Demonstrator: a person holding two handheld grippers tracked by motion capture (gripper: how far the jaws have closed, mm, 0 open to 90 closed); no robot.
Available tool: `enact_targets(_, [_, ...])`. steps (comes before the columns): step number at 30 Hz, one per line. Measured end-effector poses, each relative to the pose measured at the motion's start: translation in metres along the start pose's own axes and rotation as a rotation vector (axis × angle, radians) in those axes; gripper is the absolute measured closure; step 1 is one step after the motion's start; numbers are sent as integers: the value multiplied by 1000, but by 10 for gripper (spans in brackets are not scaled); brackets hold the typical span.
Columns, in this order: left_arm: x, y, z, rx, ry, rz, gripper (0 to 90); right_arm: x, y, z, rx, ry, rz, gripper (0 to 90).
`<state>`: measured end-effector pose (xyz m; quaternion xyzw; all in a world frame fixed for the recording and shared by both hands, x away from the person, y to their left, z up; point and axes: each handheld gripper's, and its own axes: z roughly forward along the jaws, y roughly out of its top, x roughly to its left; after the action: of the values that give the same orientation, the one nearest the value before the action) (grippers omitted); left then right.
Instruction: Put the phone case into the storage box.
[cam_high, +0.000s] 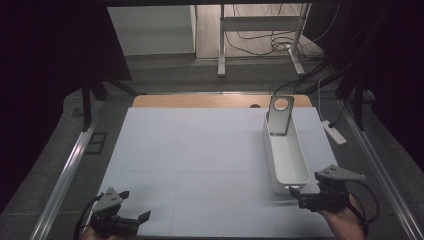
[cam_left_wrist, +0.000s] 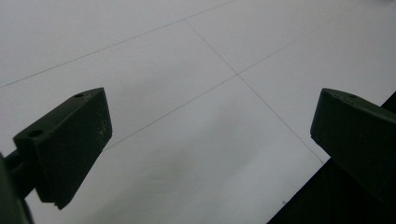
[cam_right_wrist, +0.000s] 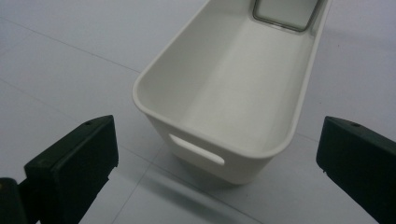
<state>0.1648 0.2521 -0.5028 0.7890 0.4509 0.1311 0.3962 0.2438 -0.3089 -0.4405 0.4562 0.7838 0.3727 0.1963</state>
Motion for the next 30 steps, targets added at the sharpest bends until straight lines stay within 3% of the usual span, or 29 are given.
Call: enact_targets(30, [0, 0, -1, -3, 0, 1, 0, 3, -36, -5, 66, 0, 11, 0])
